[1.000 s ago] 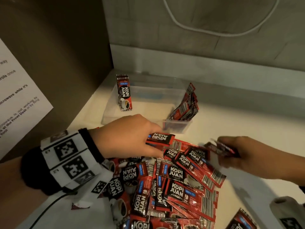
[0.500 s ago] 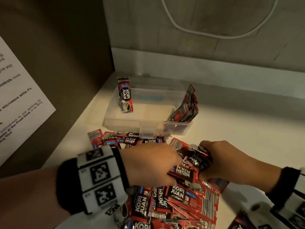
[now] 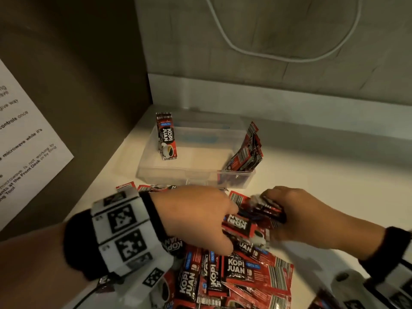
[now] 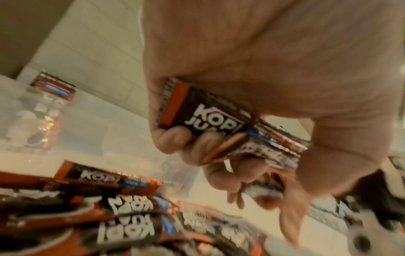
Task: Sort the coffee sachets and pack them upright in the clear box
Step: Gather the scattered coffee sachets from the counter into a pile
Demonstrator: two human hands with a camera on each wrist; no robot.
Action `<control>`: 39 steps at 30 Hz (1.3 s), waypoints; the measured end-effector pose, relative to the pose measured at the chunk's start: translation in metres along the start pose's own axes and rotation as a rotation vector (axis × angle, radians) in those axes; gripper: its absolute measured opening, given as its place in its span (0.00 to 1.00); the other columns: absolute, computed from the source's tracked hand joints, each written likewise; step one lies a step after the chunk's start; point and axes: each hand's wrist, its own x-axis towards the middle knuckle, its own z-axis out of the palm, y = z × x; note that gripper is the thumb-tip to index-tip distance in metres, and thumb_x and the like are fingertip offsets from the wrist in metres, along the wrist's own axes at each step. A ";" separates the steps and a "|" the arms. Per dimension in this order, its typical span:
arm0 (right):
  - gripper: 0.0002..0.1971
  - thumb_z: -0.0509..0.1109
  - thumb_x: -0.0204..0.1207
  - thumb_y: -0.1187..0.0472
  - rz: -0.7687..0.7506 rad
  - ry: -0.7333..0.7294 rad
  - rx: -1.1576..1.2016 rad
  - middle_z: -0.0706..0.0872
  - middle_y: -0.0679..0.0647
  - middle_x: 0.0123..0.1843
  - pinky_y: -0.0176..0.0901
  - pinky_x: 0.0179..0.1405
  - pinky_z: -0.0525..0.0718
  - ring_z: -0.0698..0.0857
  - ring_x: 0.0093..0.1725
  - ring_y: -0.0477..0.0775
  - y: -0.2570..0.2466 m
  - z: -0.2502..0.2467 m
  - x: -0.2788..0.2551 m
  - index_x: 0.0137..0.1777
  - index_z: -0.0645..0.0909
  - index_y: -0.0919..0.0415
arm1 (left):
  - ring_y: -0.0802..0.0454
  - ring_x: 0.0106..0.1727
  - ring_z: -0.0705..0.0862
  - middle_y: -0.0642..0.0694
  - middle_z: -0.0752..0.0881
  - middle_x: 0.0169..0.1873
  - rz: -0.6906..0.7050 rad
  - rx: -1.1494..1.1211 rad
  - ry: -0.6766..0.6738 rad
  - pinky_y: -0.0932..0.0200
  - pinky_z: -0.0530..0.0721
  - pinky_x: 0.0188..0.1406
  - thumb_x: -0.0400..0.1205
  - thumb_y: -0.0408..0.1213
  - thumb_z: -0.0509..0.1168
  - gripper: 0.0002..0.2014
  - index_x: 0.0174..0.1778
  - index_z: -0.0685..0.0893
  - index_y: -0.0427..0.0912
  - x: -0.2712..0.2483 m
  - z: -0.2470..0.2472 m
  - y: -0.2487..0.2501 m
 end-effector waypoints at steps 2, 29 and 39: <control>0.23 0.82 0.60 0.48 -0.020 -0.028 -0.048 0.80 0.42 0.50 0.40 0.48 0.83 0.82 0.47 0.44 -0.003 0.006 0.002 0.54 0.80 0.48 | 0.60 0.31 0.80 0.53 0.84 0.35 0.001 -0.185 0.020 0.66 0.77 0.26 0.75 0.47 0.70 0.07 0.43 0.81 0.50 -0.007 -0.012 -0.004; 0.12 0.74 0.74 0.66 -0.020 -0.041 0.597 0.86 0.47 0.32 0.33 0.29 0.80 0.83 0.29 0.44 -0.015 -0.053 -0.005 0.56 0.80 0.59 | 0.44 0.37 0.77 0.42 0.77 0.35 -0.305 -1.144 0.691 0.52 0.79 0.42 0.83 0.22 0.52 0.13 0.43 0.76 0.43 0.107 -0.056 -0.054; 0.07 0.61 0.80 0.67 -0.033 0.639 1.228 0.86 0.58 0.39 0.49 0.35 0.79 0.82 0.39 0.56 -0.032 -0.102 0.056 0.41 0.72 0.58 | 0.36 0.48 0.86 0.32 0.86 0.47 -0.260 -1.229 0.517 0.38 0.88 0.52 0.78 0.26 0.58 0.10 0.51 0.80 0.36 0.127 -0.041 -0.057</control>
